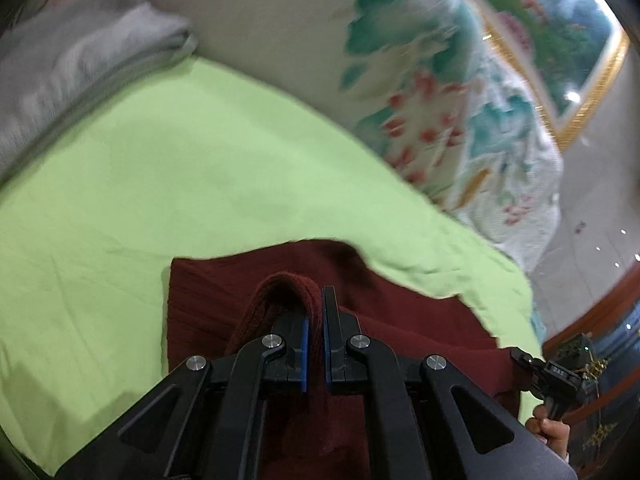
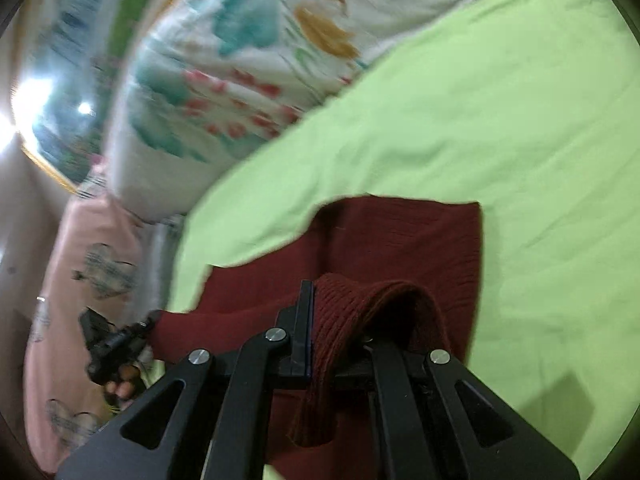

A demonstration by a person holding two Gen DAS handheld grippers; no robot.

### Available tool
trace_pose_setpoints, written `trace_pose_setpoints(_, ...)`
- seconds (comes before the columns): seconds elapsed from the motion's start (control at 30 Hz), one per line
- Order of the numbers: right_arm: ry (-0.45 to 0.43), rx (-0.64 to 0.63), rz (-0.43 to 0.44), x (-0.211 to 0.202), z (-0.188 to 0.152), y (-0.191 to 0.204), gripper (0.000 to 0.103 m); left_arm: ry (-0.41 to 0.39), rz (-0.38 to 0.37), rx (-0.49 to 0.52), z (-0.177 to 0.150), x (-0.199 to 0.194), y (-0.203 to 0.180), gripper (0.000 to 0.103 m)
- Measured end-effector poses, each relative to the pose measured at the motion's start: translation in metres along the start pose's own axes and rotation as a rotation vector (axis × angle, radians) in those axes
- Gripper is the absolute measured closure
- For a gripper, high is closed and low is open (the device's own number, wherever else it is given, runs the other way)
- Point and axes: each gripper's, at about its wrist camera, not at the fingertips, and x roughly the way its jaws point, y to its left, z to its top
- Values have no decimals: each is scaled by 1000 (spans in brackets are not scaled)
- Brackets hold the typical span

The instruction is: Fold large clothes

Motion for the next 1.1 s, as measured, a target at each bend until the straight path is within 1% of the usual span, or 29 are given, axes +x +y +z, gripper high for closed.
trace_pose_setpoints(0.07, 23, 6, -31, 13, -1, -9, 98, 29, 19, -13, -4, 18, 10, 99)
trace_pose_setpoints(0.13, 31, 9, -43, 19, -3, -15, 98, 52, 35, -12, -10, 30, 17, 99)
trace_pose_setpoints(0.2, 35, 42, -27, 21, -4, -24, 97, 74, 48, -4, -15, 40, 20, 98)
trace_pose_setpoints(0.3, 22, 76, 19, 15, -6, -30, 96, 101, 34, 4, -20, 35, 22, 96)
trace_pose_setpoints(0.33, 15, 75, 20, 9, -7, -30, 93, 104, 33, 10, -22, 30, 20, 96)
trace_pose_setpoints(0.37, 0, 71, 11, 2, -9, -27, 85, 105, 24, 19, -26, 21, 18, 96)
trace_pose_setpoints(0.4, -34, 58, -15, -11, -12, -24, 79, 99, 7, 22, -30, 11, 15, 95)
trace_pose_setpoints(0.43, -64, 44, -28, -21, -15, -20, 67, 93, -25, 18, -40, -1, 11, 94)
trace_pose_setpoints(0.47, -97, 25, -30, -32, -20, -14, 58, 98, -54, 20, -48, -9, 5, 94)
trace_pose_setpoints(0.5, -125, -13, -16, -44, -28, -4, 57, 109, -87, 32, -57, -15, -3, 94)
trace_pose_setpoints(0.53, -128, -36, -1, -47, -32, 4, 57, 120, -115, 53, -68, -18, -14, 94)
trace_pose_setpoints(0.57, -112, -88, 37, -48, -42, 17, 57, 138, -142, 77, -79, -18, -28, 94)
trace_pose_setpoints(0.6, -80, -137, 64, -45, -50, 29, 57, 159, -169, 93, -86, -16, -39, 94)
trace_pose_setpoints(0.63, -26, -199, 74, -35, -59, 45, 57, 185, -198, 108, -93, -11, -51, 94)
trace_pose_setpoints(0.67, 6, -233, 73, -28, -64, 54, 57, 209, -218, 123, -98, -4, -63, 93)
trace_pose_setpoints(0.7, 55, -293, 61, -16, -72, 67, 57, 229, -219, 145, -101, 6, -74, 91)
trace_pose_setpoints(0.73, 81, -338, 45, -7, -76, 75, 57, 240, -211, 165, -103, 10, -80, 91)
trace_pose_setpoints(0.8, 151, -431, 8, 16, -82, 89, 57, 268, -165, 215, -103, 28, -92, 91)
trace_pose_setpoints(0.83, 171, -442, -6, 24, -83, 91, 57, 285, -143, 230, -101, 37, -95, 91)
trace_pose_setpoints(0.9, 213, -461, -70, 42, -79, 91, 58, 300, -111, 239, -91, 53, -94, 91)
trace_pose_setpoints(0.97, 202, -471, -102, 49, -68, 87, 59, 307, -85, 233, -77, 64, -88, 95)
trace_pose_setpoints(1.0, 194, -467, -104, 52, -60, 84, 59, 307, -75, 222, -67, 70, -83, 100)
trace_pose_setpoints(1.03, 165, -459, -131, 52, -50, 81, 59, 303, -71, 210, -60, 73, -79, 102)
trace_pose_setpoints(1.1, 121, -439, -208, 56, -33, 74, 59, 261, -46, 189, -40, 78, -69, 102)
